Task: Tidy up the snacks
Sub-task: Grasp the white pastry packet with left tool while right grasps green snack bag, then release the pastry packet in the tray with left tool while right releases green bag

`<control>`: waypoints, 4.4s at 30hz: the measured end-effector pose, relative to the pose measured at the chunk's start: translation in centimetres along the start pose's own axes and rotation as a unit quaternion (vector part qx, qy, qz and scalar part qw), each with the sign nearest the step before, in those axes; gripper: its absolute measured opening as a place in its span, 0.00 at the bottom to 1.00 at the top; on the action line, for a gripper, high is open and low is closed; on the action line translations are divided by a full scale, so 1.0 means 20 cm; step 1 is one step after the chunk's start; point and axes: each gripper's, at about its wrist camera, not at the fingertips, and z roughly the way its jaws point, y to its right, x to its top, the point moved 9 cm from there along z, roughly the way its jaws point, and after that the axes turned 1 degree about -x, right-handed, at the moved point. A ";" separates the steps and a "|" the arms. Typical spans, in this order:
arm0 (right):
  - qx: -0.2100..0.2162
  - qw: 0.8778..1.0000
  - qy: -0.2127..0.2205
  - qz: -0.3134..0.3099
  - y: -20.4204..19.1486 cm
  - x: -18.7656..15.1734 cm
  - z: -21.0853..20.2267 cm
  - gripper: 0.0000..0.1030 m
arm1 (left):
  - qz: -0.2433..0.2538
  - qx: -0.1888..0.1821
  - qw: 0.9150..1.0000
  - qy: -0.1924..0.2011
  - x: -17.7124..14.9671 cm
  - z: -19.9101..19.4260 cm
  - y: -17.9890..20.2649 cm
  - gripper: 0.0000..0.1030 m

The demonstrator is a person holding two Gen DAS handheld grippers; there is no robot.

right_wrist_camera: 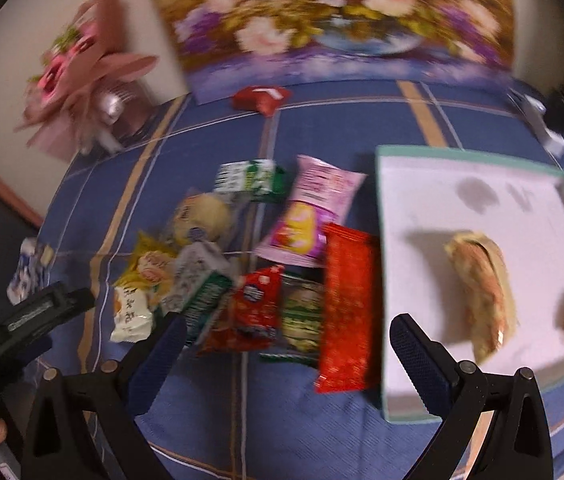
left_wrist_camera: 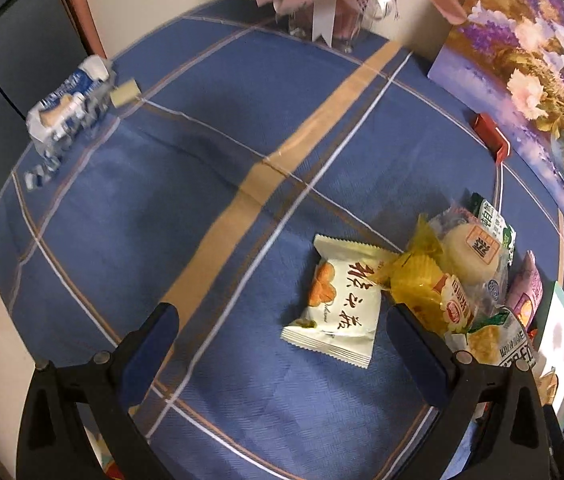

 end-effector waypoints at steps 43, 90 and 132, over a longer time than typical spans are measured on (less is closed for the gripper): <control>0.017 0.991 -0.018 -0.132 -0.31 -0.01 0.24 0.68 | 0.004 -0.046 0.997 -0.063 -0.01 0.32 0.22 0.53; -0.050 0.985 0.040 0.163 0.88 0.18 -0.19 0.64 | 0.141 -0.132 0.981 0.033 -0.25 -0.32 0.90 0.52; -0.123 0.960 0.041 0.246 1.54 0.11 -0.13 0.65 | 0.306 -0.126 0.944 0.016 -0.48 -0.03 1.89 0.53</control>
